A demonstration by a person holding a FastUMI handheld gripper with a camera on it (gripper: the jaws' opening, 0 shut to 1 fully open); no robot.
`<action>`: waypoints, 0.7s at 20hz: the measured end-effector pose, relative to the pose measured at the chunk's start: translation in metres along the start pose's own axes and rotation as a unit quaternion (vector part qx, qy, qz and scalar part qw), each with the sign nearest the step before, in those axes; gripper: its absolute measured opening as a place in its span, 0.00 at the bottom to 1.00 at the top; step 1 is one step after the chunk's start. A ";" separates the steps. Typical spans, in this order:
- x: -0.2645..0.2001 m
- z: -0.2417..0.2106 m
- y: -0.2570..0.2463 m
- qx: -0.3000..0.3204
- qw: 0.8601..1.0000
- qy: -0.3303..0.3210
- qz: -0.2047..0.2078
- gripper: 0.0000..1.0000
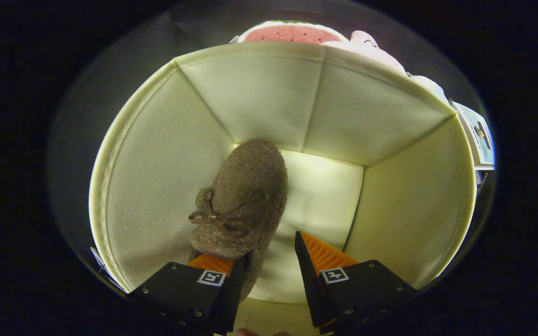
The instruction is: Open the storage box then place both shoes into the box .Put the left shoe in first, then the right shoe, with the right side of both shoes facing outward in a uniform manner.
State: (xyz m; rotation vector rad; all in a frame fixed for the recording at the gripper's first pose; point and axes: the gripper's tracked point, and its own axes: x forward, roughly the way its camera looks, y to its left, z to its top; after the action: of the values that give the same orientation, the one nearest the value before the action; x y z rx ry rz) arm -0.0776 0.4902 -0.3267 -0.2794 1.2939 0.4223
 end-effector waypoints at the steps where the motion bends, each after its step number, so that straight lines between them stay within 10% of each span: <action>1: -0.007 0.002 0.001 0.009 1.000 -0.004 0.010 0.64; 14: -0.148 0.032 -0.007 0.029 0.985 -0.122 0.120 0.74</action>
State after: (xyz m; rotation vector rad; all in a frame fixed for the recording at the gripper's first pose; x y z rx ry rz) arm -0.0781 0.4758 -0.1758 -0.0191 1.0998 0.6024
